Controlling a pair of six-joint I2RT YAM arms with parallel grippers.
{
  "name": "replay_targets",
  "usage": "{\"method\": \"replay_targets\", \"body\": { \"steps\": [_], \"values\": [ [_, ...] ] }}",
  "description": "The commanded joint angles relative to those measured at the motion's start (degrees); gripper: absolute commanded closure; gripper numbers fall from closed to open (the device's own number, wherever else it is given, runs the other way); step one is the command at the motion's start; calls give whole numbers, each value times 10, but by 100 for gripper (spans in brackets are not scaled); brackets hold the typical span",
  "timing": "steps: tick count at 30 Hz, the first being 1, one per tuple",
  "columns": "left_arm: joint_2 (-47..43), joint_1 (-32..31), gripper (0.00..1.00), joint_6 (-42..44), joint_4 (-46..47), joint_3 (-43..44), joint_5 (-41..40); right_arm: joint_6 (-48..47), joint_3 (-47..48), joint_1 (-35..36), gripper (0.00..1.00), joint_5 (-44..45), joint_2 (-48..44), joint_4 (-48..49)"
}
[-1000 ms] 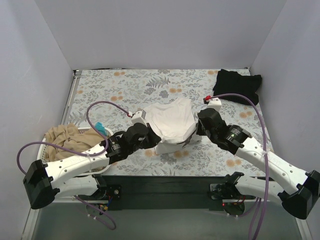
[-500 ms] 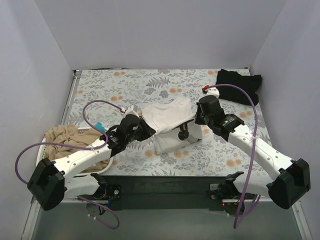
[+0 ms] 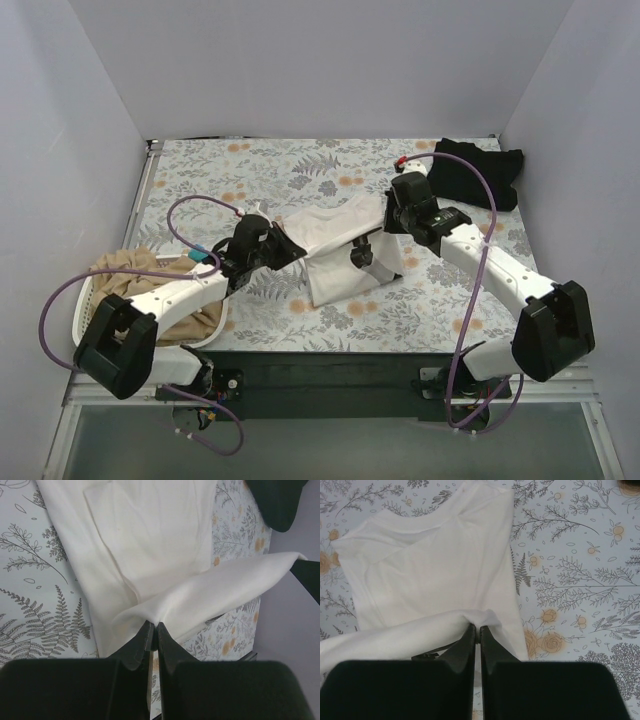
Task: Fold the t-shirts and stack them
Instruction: Fold the tshirt
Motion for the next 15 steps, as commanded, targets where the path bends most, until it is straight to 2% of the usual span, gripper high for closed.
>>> {"method": "replay_targets", "body": {
  "steps": [1, 15],
  "values": [
    [7, 22, 100, 10, 30, 5, 31, -19, 41, -14, 99, -5, 14, 37],
    [104, 81, 100, 23, 52, 52, 76, -44, 112, -42, 99, -38, 118, 41]
  ]
}}
